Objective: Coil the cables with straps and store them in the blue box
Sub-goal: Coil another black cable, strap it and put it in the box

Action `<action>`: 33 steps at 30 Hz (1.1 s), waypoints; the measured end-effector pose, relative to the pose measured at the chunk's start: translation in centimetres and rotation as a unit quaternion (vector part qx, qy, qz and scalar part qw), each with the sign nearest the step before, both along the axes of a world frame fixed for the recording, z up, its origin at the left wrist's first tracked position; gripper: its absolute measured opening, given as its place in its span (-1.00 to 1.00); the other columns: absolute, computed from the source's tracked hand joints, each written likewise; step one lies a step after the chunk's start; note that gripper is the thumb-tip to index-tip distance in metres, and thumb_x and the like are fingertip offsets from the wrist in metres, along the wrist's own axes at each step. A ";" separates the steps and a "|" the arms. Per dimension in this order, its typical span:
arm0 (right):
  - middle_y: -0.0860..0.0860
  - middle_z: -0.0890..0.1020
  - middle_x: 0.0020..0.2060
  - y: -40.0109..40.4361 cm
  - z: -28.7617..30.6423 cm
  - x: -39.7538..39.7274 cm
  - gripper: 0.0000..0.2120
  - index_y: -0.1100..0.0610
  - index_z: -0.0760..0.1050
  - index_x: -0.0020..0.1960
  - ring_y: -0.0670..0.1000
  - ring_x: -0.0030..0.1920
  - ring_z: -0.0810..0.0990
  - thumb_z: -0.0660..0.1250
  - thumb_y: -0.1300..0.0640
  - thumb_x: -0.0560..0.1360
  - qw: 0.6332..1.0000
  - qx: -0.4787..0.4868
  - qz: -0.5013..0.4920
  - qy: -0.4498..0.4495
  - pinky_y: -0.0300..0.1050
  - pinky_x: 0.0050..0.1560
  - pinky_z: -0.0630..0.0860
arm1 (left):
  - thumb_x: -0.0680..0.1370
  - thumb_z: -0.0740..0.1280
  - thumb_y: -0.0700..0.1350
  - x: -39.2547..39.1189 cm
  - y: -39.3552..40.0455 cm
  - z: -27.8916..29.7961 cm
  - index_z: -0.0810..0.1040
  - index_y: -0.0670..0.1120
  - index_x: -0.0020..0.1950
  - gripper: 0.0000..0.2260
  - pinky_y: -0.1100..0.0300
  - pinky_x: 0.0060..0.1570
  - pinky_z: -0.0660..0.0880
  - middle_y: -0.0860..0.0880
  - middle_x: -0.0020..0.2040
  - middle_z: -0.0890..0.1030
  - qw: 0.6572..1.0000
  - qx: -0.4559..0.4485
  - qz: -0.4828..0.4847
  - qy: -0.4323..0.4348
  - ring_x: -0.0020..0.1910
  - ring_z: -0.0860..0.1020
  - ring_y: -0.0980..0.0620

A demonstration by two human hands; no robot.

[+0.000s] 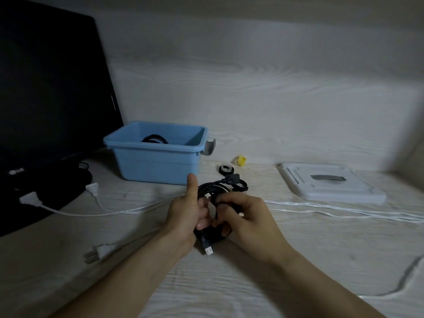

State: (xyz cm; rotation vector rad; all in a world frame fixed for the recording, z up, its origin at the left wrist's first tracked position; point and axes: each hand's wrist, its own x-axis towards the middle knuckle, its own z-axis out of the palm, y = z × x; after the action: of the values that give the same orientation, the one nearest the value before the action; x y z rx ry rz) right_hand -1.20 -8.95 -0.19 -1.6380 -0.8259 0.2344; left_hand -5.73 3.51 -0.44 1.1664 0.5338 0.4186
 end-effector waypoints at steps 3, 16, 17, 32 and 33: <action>0.01 0.71 -0.29 0.0 0.2 -0.7 -0.87 0.15 0.63 -0.07 -0.11 -0.24 0.68 0.32 0.24 0.59 0.998 0.028 0.047 0.030 -0.29 -0.24 0.52 | 0.58 0.09 0.31 0.1 -0.2 -0.1 0.36 -0.13 -0.39 -0.43 0.22 -0.51 0.15 -0.01 -0.58 0.27 1.000 0.018 -0.004 -0.007 -0.60 0.16 0.07; 0.08 0.68 -0.40 -0.3 0.2 0.2 -0.84 0.17 0.68 -0.14 -0.12 -0.42 0.63 0.54 0.37 0.36 0.987 0.100 -0.125 0.026 -0.31 -0.30 0.54 | 0.59 0.06 0.22 -0.4 -1.6 0.4 0.54 -0.14 -0.27 -0.48 0.31 -0.55 0.16 0.04 -0.51 0.52 0.993 0.061 -0.063 -0.074 -0.62 0.30 0.17; 0.11 0.67 -0.40 -0.3 0.2 0.2 -0.83 0.17 0.67 -0.15 -0.13 -0.44 0.61 0.56 0.38 0.34 0.985 0.107 -0.130 0.028 -0.33 -0.32 0.53 | 0.59 0.07 0.23 -0.4 -1.6 0.3 0.48 -0.12 -0.33 -0.49 0.31 -0.57 0.13 0.08 -0.54 0.40 0.995 0.055 -0.053 -0.065 -0.60 0.24 0.15; 0.16 0.65 -0.36 -0.1 0.6 -1.1 -0.79 0.26 0.66 -0.08 -0.07 -0.39 0.63 0.56 0.39 0.31 0.978 0.191 -0.080 0.038 -0.29 -0.35 0.56 | 0.61 0.01 0.29 -0.7 -0.7 0.1 0.49 -0.17 -0.41 -0.34 0.24 -0.59 0.07 0.03 -0.58 0.21 0.992 0.036 -0.119 -0.019 -0.65 0.11 0.12; 0.21 0.65 -0.33 -0.1 0.7 -1.0 -0.78 0.25 0.66 -0.06 -0.05 -0.37 0.65 0.55 0.39 0.32 0.976 0.193 -0.085 0.051 -0.28 -0.31 0.58 | 0.62 0.02 0.24 -0.7 -0.7 0.1 0.39 -0.13 -0.43 -0.41 0.21 -0.54 0.10 0.02 -0.58 0.19 0.991 0.038 -0.130 -0.020 -0.65 0.11 0.10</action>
State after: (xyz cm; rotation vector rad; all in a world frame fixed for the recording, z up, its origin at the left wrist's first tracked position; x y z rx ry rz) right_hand -2.20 -9.09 0.50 -1.3082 -0.6050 0.0322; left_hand -6.46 2.85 -0.33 1.2789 0.3271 0.2395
